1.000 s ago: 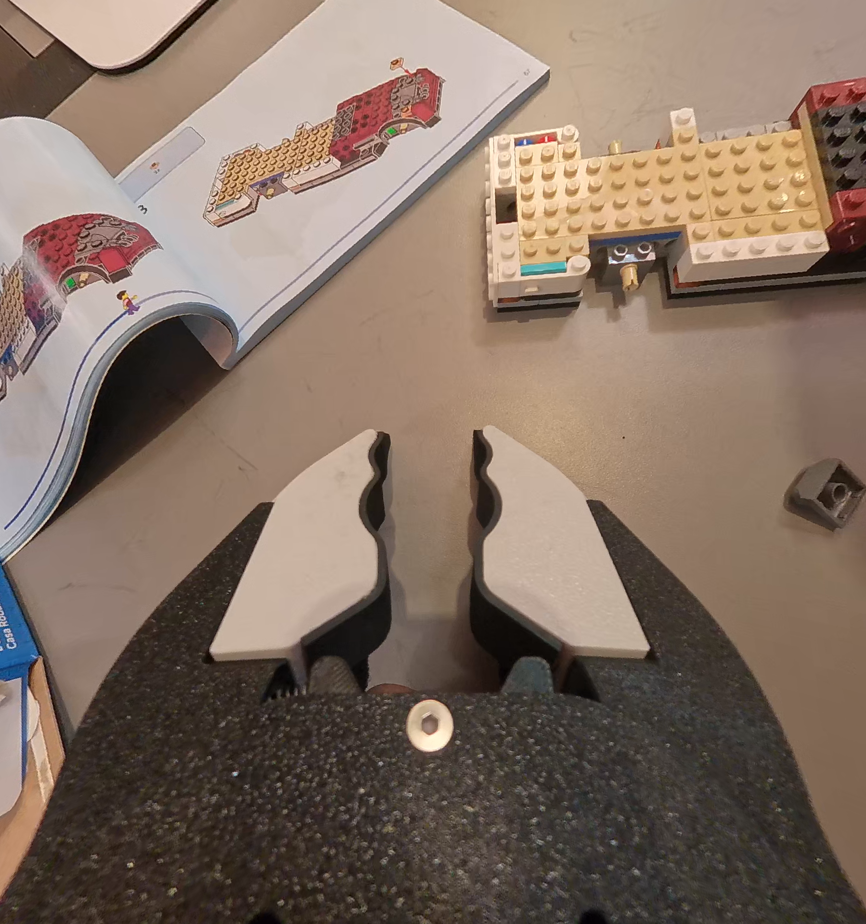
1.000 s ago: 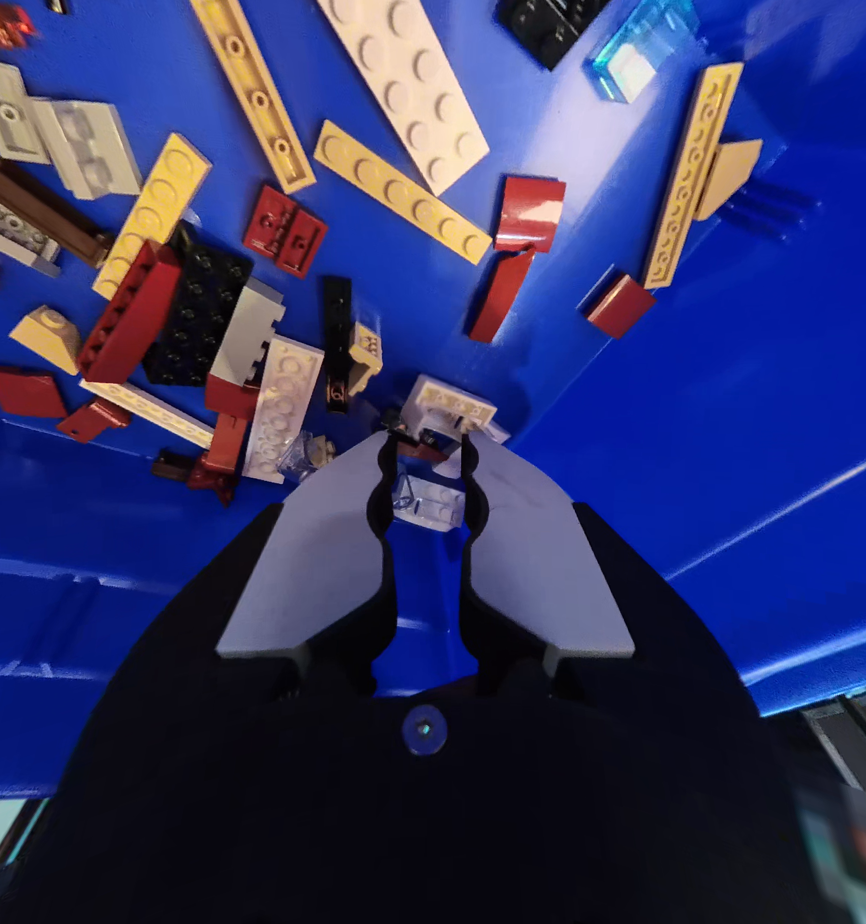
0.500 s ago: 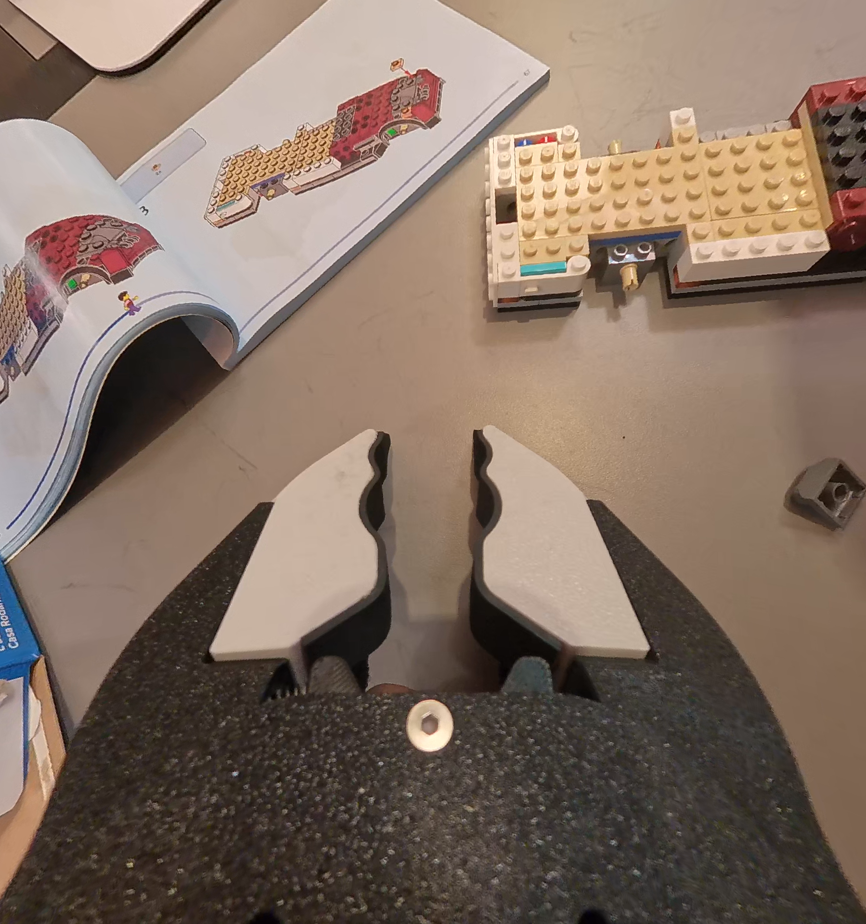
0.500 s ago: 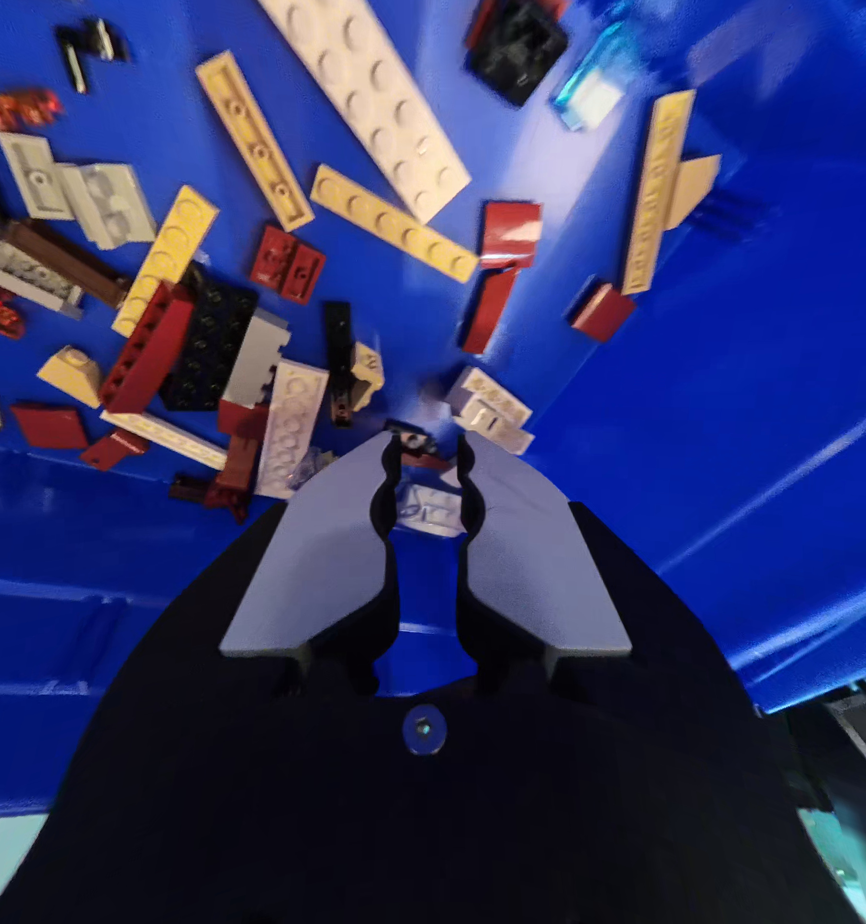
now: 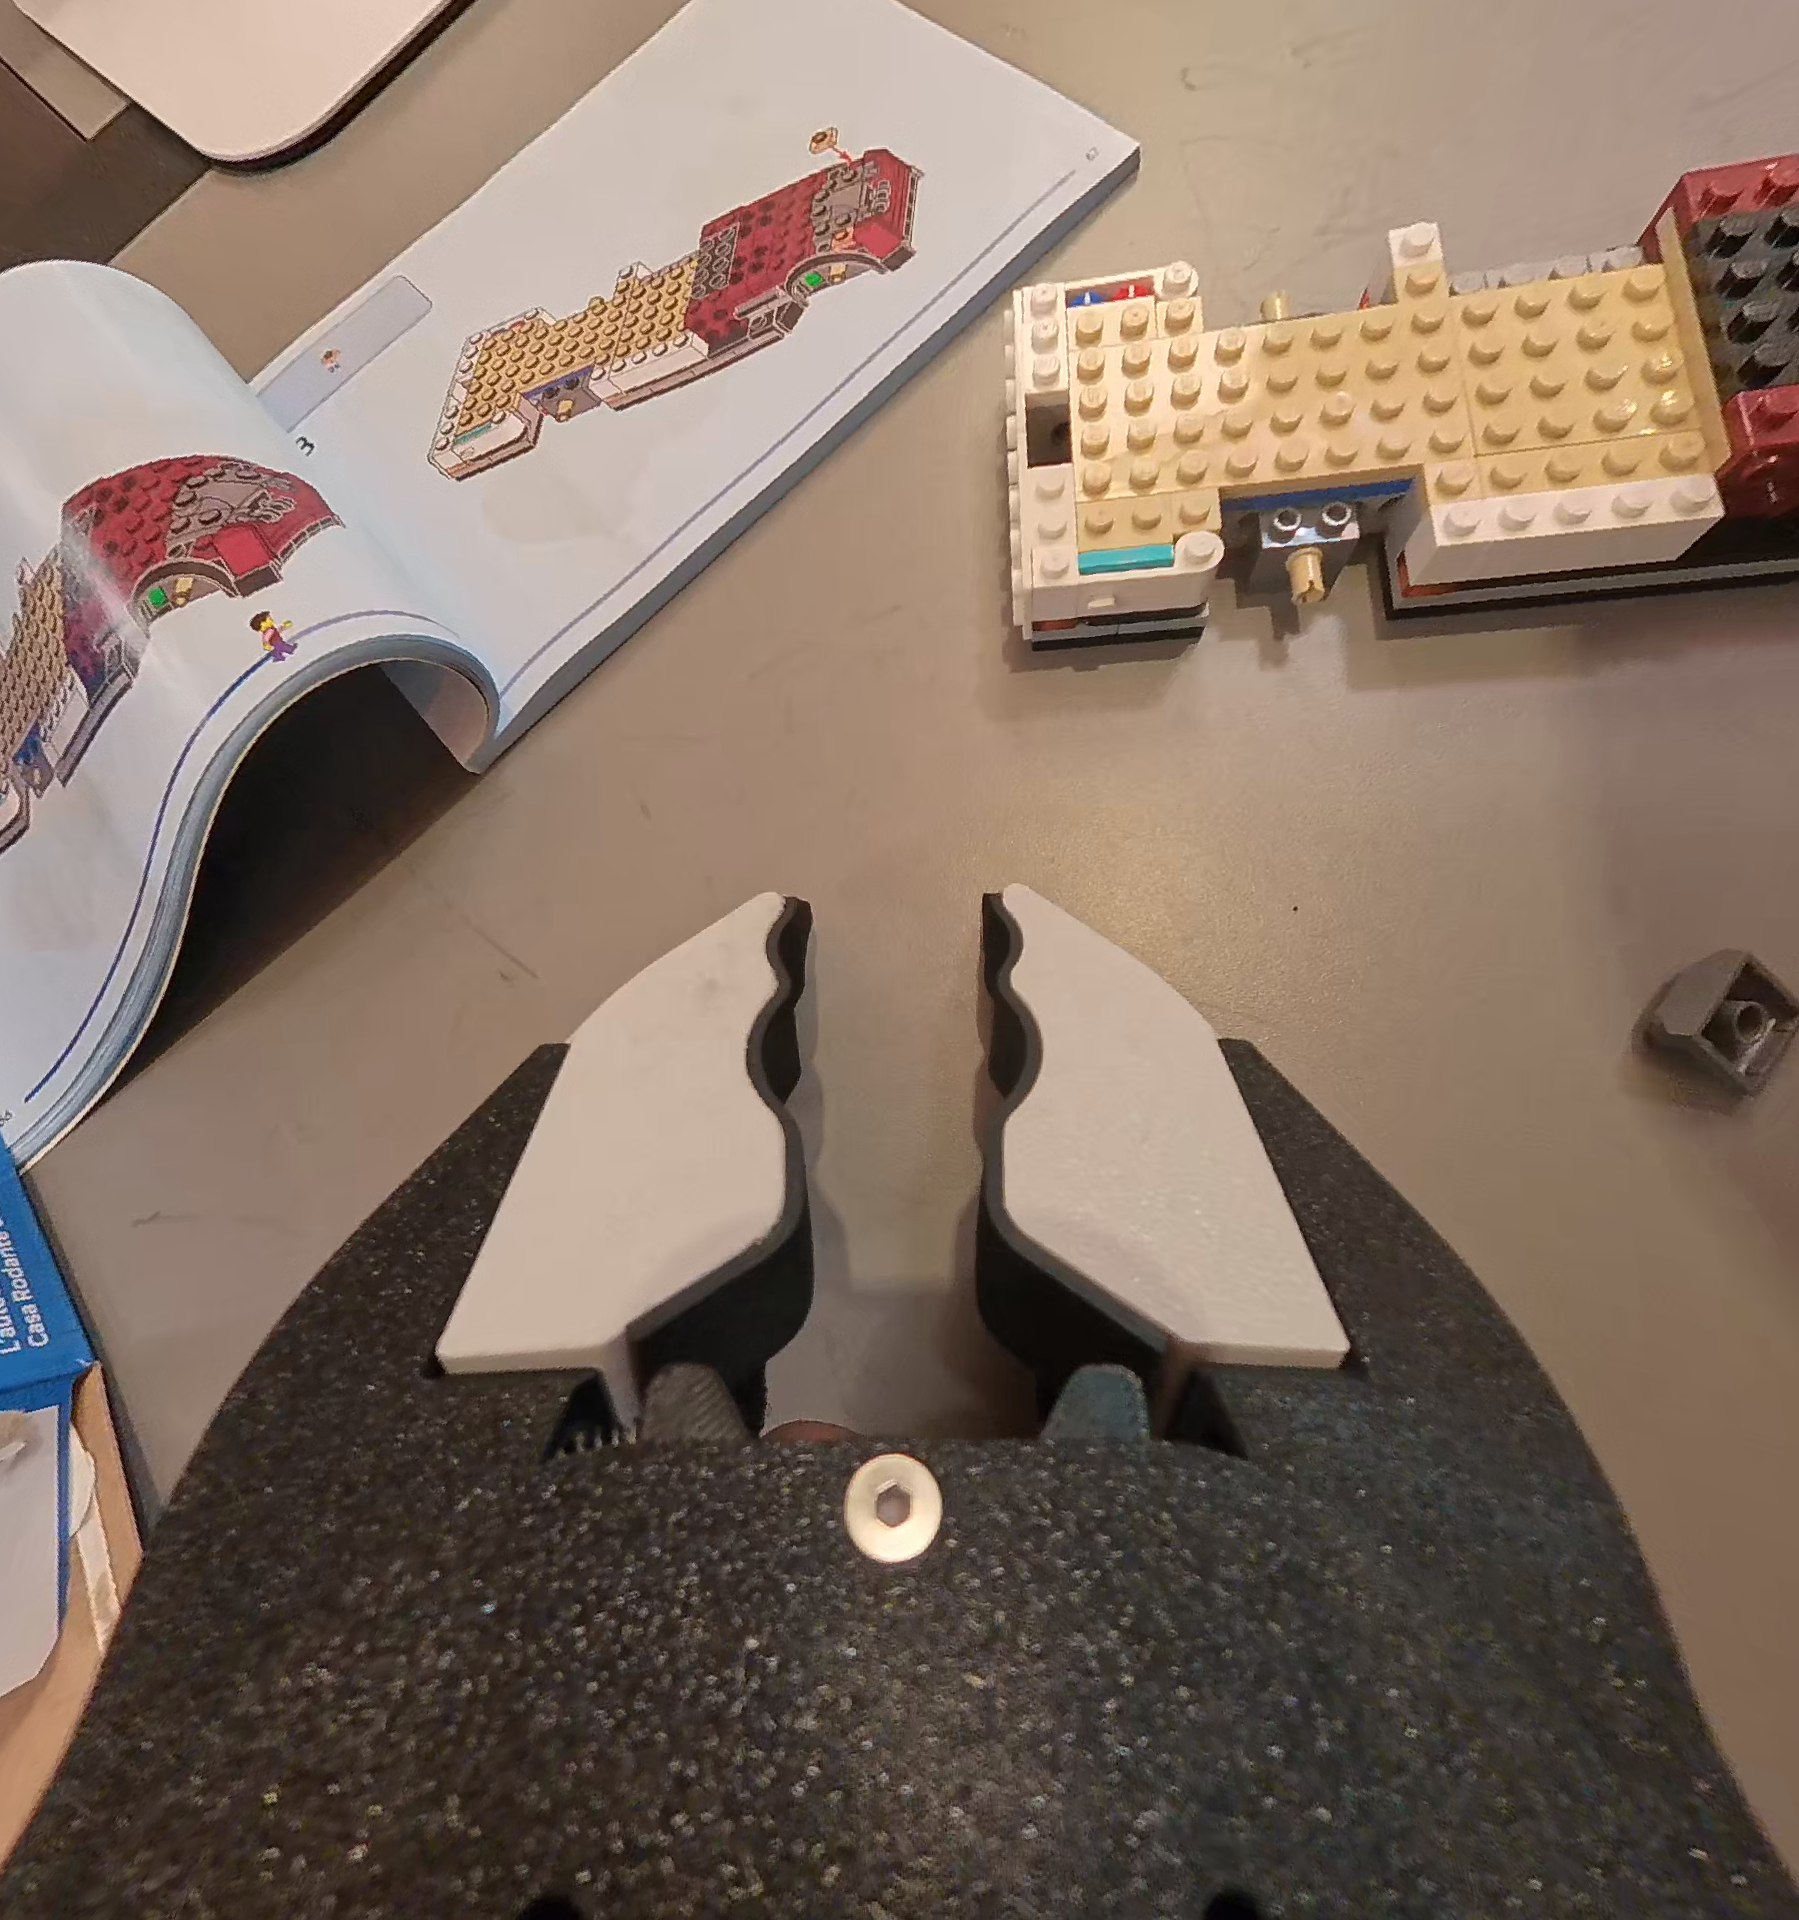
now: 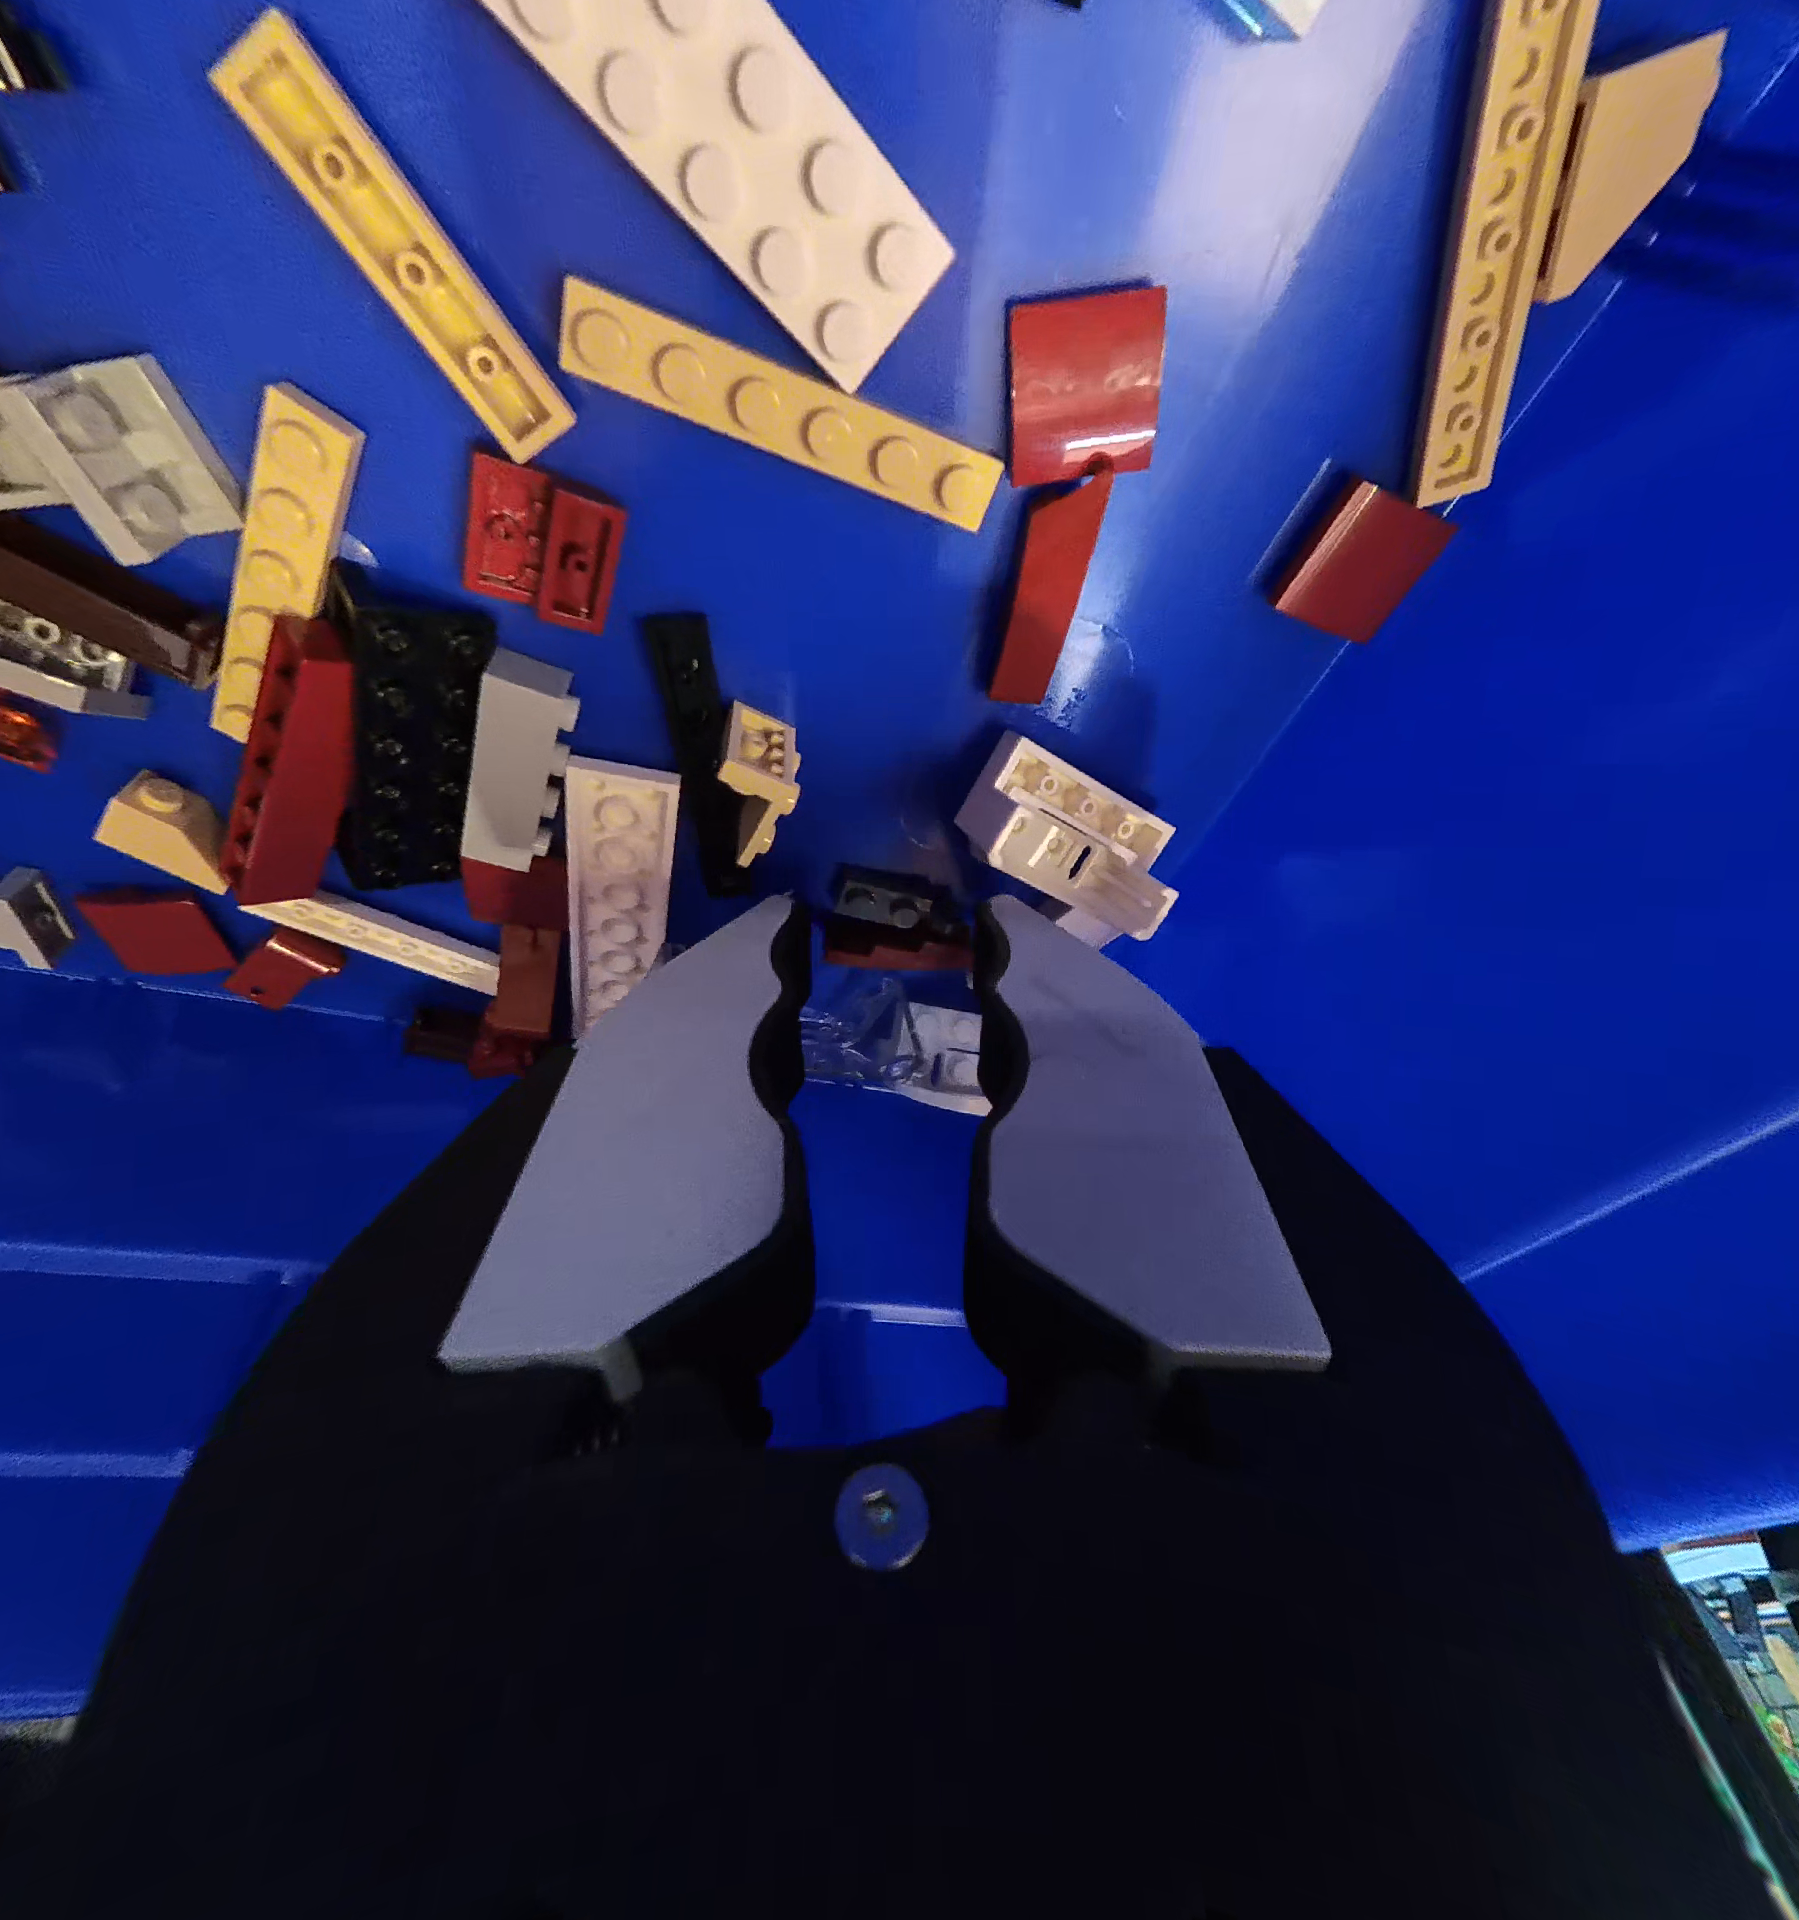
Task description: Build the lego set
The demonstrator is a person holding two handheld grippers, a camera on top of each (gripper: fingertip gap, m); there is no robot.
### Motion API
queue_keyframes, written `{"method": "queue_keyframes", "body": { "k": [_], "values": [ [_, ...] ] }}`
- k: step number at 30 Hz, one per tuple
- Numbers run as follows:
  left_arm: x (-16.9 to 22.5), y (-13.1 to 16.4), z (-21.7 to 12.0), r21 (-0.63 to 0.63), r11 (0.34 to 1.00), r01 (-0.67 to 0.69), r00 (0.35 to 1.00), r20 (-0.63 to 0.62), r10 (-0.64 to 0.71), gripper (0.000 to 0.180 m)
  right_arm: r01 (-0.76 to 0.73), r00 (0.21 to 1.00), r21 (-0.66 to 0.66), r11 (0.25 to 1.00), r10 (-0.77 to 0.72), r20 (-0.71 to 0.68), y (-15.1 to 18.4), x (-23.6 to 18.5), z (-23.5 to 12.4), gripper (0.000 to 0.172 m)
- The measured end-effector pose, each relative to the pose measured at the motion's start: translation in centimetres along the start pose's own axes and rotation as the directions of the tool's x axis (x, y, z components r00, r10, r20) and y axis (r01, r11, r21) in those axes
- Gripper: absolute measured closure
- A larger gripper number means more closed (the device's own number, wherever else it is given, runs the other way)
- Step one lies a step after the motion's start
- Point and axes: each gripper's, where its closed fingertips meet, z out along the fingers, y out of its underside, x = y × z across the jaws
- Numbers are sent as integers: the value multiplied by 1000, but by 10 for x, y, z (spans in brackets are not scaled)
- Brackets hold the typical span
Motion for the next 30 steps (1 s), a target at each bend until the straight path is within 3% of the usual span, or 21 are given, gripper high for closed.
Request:
{"method": "queue_keyframes", "body": {
  "k": [9,15,21,25,30],
  "values": [
    [1,-1,-1,4,1000,-13,1000,2,13,147,-45,997,-26,999,47,64,1,-6,1,154],
    [3,-1,-1,8,1000,-26,1000,-6,26,147,-18,999,-22,1000,19,32,-2,-9,0,168],
    [4,-1,-1,12,999,-40,999,-7,40,147,-29,1000,-19,999,29,-1,-3,-9,-4,168],
    [4,-1,-2,14,999,-43,999,2,43,147,-59,997,12,998,59,-45,-1,-10,-21,168],
    [3,-5,-5,47,998,-51,999,18,50,147,-53,988,96,994,66,-141,-10,-35,-68,168]
  ]
}}
